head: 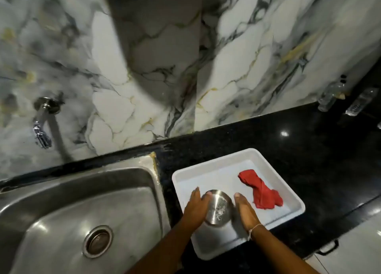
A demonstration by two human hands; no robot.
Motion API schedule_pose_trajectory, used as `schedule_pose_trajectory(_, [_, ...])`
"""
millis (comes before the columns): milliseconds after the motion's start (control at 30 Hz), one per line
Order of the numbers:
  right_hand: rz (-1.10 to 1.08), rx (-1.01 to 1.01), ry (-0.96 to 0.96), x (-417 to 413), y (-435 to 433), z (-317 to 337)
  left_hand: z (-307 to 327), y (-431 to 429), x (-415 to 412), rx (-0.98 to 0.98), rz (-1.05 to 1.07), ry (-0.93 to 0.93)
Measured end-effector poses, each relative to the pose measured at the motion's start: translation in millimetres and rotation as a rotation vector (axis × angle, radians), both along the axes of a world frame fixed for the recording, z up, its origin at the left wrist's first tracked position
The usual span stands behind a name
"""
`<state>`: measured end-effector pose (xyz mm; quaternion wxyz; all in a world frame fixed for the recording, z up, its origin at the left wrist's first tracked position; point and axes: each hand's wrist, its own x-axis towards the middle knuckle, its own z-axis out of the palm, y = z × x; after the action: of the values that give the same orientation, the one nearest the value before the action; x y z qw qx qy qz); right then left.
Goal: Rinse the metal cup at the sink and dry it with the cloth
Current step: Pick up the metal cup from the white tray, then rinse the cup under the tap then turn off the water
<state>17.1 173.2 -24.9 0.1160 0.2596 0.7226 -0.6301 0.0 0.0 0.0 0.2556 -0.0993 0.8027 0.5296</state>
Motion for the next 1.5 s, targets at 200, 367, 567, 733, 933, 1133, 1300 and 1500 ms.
schedule_pose_trajectory(200, [-0.056, -0.021, -0.116, -21.1, 5.6, -10.6, -16.1, 27.5, -18.4, 0.220, 0.309, -0.261])
schedule_pose_trajectory(367, [-0.039, -0.086, -0.171, -27.4, 1.0, -10.9, -17.0, 30.4, -23.0, 0.167, 0.350, -0.250])
schedule_pose_trajectory(567, [-0.055, -0.110, -0.124, -23.4, -0.1, -6.0, -2.9, 22.0, -21.9, 0.206, 0.445, -0.232])
schedule_pose_trajectory(733, [-0.214, -0.307, -0.093, -22.8, -5.0, 19.2, 23.5, -4.2, -29.7, 0.313, 0.490, -0.235])
schedule_pose_trajectory(933, [-0.164, -0.625, -0.085, -27.0, -34.7, 43.7, 58.1, -59.0, -31.0, 0.362, 0.363, -0.181])
schedule_pose_trajectory(1133, [-0.142, -0.934, -0.137, -30.2, -107.1, 52.2, 80.9, -127.3, -20.5, 0.317, 0.256, -0.080])
schedule_pose_trajectory(1300, [-0.015, -1.109, -0.305, -30.1, -183.5, 66.4, 97.2, -197.1, -14.6, 0.241, 0.275, 0.031])
schedule_pose_trajectory(1500, [0.120, -1.289, -0.401, -40.7, -263.4, 72.0, 113.9, -278.7, -13.9, 0.131, 0.270, 0.081])
